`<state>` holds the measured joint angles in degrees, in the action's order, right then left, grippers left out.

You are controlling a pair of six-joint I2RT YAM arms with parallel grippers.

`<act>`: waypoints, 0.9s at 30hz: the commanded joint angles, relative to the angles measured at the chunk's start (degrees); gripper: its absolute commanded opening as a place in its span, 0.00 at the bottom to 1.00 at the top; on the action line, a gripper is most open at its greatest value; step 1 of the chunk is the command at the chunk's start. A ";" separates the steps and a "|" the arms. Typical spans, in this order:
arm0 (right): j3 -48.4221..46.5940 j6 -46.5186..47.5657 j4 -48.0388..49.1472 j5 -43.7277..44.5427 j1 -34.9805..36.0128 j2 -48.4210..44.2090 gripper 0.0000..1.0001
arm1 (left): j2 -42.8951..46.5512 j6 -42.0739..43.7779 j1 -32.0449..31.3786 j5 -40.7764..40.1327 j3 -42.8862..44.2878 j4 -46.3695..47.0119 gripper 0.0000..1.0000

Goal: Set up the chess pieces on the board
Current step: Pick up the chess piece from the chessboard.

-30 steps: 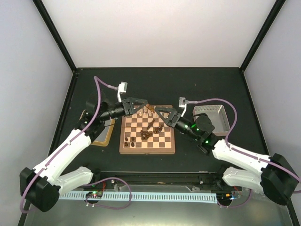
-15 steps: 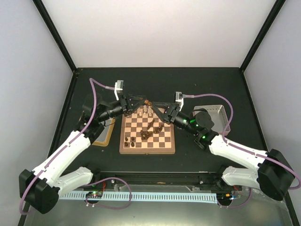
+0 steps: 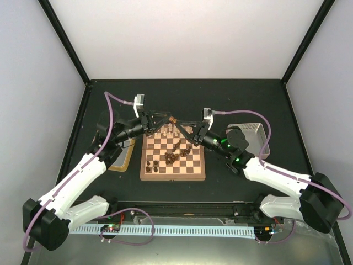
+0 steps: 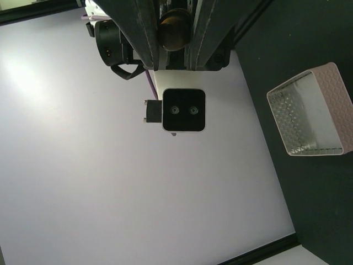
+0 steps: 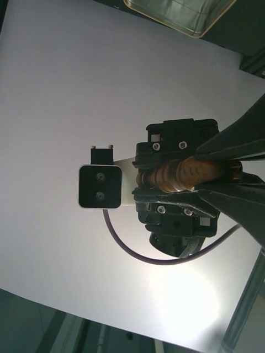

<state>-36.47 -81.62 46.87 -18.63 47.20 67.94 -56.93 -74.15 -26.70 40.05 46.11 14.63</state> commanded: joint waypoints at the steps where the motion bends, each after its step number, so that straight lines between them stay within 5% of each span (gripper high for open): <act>1: -1.25 0.83 -1.10 0.94 -0.15 -0.94 0.07 | 1.94 3.14 -0.19 -0.45 0.43 -0.52 0.02; 9: -0.62 10.41 -18.80 6.76 -0.11 -7.65 0.02 | 4.29 21.90 -0.26 -6.72 6.22 -18.50 0.01; 16: -4.09 22.72 -44.92 19.40 -0.09 -14.78 0.02 | 4.95 41.45 -4.03 -23.31 8.73 -37.50 0.02; 27: -4.30 25.04 -54.65 25.16 -0.17 -15.62 0.04 | -0.71 48.32 -11.36 -40.09 -0.67 -40.78 0.01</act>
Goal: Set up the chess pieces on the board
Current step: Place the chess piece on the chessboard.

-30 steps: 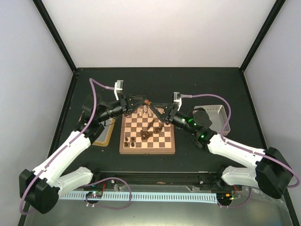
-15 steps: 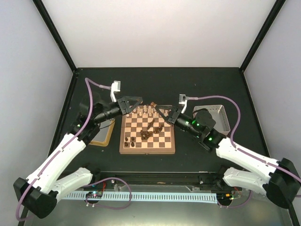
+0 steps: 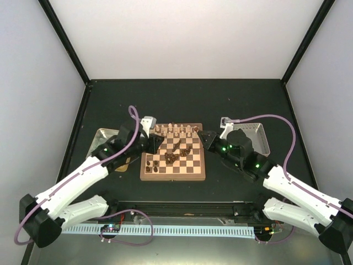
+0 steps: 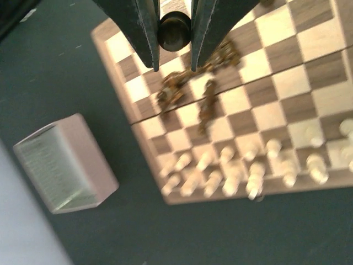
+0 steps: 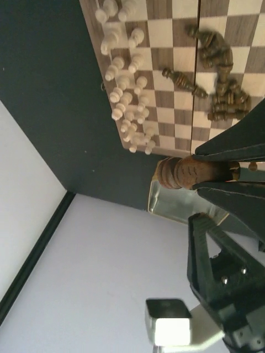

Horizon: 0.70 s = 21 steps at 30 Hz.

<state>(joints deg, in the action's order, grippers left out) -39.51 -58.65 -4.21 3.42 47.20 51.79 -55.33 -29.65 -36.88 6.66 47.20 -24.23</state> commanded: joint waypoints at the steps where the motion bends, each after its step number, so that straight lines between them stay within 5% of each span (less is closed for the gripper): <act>1: -1.35 2.10 -3.55 2.87 -0.16 0.85 0.04 | -3.21 4.00 -1.27 -6.66 -2.34 -1.35 0.02; 21: -1.36 2.69 -6.06 3.97 -0.10 3.11 0.05 | -15.00 7.13 -4.79 -2.74 -6.39 3.73 0.02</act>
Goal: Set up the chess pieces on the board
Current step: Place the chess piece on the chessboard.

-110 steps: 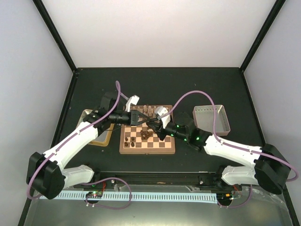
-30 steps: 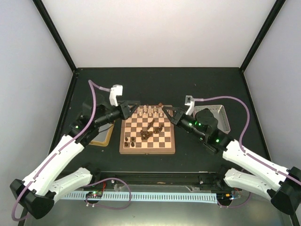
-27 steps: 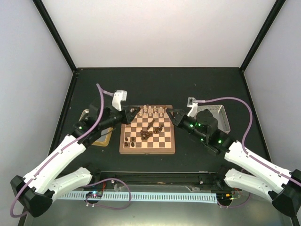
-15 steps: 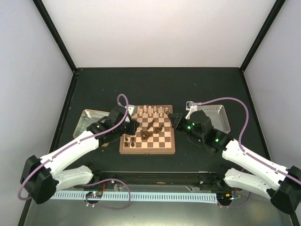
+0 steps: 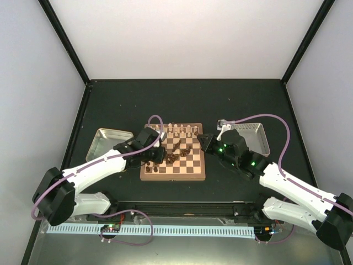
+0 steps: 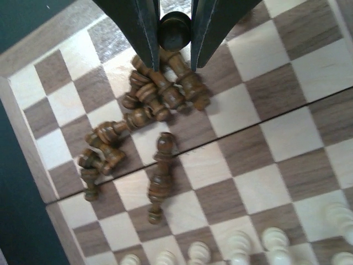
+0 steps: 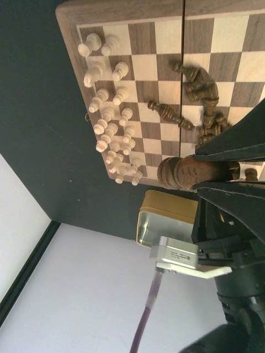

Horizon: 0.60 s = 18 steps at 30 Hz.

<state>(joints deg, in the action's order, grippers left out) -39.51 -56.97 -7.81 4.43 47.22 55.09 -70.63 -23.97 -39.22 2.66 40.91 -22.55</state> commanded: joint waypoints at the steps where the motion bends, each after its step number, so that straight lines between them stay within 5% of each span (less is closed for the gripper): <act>1: -1.36 1.06 -3.58 4.20 -0.11 -0.24 0.05 | 0.66 1.52 -3.65 1.15 -0.09 2.80 0.02; 11: 0.01 -3.33 -21.36 22.80 -0.76 -9.82 0.04 | -9.72 4.65 -19.24 -1.63 4.85 16.20 0.03; 18: 0.29 -4.93 -29.09 28.24 -1.18 -17.59 0.05 | -20.17 7.35 -22.69 -4.91 10.26 20.23 0.03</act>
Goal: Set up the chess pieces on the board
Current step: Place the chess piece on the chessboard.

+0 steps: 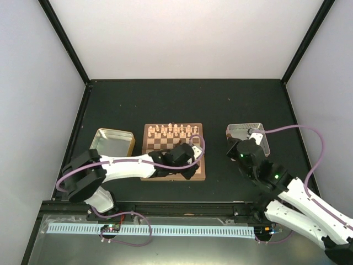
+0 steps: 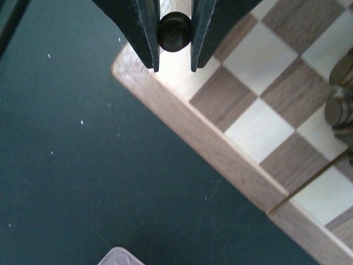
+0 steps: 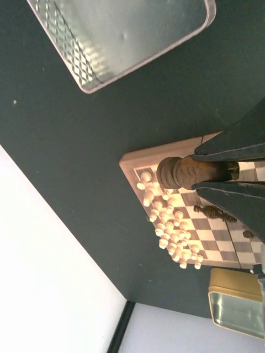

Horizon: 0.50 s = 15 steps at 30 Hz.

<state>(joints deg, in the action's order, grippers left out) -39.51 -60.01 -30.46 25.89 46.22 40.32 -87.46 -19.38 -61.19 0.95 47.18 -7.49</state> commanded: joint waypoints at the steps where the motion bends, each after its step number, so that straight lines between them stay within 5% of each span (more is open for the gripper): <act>1: 0.42 -2.12 -6.96 6.87 -0.23 -3.32 0.05 | -4.09 2.84 -0.77 -3.55 4.34 5.56 0.02; 15: 0.90 -2.42 -6.61 6.70 -0.29 -4.93 0.05 | -11.30 3.05 -0.81 -6.66 6.81 4.69 0.05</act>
<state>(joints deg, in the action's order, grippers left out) -39.05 -61.87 -37.01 30.11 46.13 35.46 -98.04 -17.08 -61.69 -3.77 52.88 -3.49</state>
